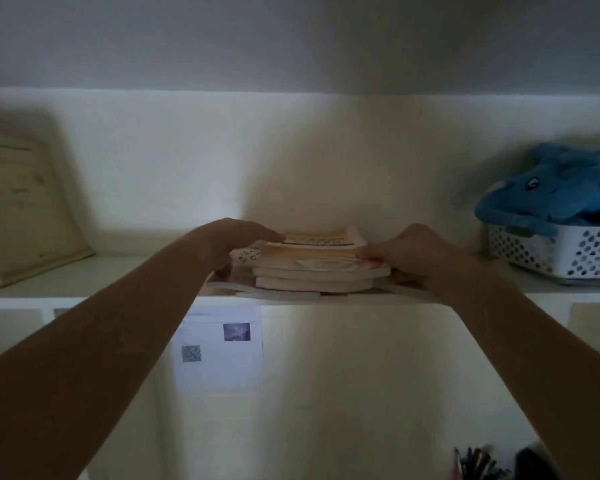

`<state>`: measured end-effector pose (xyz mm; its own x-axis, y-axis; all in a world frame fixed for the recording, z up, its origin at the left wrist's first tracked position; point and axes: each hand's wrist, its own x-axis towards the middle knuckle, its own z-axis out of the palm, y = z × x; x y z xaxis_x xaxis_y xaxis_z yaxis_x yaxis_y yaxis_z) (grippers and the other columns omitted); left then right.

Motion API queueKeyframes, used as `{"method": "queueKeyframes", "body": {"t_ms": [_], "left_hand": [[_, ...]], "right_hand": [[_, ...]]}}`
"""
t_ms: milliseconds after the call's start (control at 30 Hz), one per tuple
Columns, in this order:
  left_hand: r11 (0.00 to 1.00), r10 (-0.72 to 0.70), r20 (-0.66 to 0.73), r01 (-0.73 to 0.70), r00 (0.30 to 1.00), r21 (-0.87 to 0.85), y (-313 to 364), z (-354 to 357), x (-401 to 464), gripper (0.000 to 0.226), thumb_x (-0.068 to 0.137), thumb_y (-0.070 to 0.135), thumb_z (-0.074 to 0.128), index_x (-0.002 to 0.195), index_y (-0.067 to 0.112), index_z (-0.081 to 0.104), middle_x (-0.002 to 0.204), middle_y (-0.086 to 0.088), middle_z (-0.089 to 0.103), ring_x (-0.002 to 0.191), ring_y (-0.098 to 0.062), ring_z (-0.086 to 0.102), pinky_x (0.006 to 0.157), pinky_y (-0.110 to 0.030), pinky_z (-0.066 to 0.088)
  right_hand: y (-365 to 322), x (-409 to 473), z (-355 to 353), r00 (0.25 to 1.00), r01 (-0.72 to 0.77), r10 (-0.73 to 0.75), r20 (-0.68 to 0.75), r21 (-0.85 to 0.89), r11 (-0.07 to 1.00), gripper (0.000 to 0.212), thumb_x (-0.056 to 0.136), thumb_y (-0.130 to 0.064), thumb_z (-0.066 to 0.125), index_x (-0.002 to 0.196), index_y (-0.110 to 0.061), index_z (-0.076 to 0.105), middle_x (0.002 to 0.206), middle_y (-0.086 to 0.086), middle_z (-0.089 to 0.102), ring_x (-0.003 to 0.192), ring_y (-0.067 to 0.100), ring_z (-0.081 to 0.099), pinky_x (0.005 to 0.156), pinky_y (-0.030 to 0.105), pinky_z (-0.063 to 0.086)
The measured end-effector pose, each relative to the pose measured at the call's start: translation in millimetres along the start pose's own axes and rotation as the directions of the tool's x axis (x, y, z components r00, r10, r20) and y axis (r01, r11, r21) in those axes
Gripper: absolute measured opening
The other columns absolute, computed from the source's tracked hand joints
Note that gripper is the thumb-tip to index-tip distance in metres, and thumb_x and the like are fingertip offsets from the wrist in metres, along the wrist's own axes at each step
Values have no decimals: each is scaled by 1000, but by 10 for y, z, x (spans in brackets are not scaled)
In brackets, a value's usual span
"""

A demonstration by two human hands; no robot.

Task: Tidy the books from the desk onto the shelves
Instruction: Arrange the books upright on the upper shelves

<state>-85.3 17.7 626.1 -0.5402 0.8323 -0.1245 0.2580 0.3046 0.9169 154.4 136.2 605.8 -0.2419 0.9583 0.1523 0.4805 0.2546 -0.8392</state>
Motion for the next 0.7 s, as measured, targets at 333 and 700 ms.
{"method": "queueKeyframes", "body": {"t_ms": [333,700], "left_hand": [[996,-24,46,28,999,-83,-111,-272,-27,34,91,44,73,82,12,70,60,-3,70,36,-11,60,33,-15,41],[942,149,80,-117,986,-315,-257,-260,-43,51,75,21,90,121,8,72,106,-18,78,84,-32,77,60,-42,65]], "right_hand": [[-185,-136,147,990,-69,46,133,177,982,62,60,-38,95,96,-2,62,93,12,64,71,20,66,45,21,52],[-74,-225,295,999,50,-43,-29,285,957,83,30,-51,97,101,-13,75,103,9,74,92,27,71,81,42,62]]}}
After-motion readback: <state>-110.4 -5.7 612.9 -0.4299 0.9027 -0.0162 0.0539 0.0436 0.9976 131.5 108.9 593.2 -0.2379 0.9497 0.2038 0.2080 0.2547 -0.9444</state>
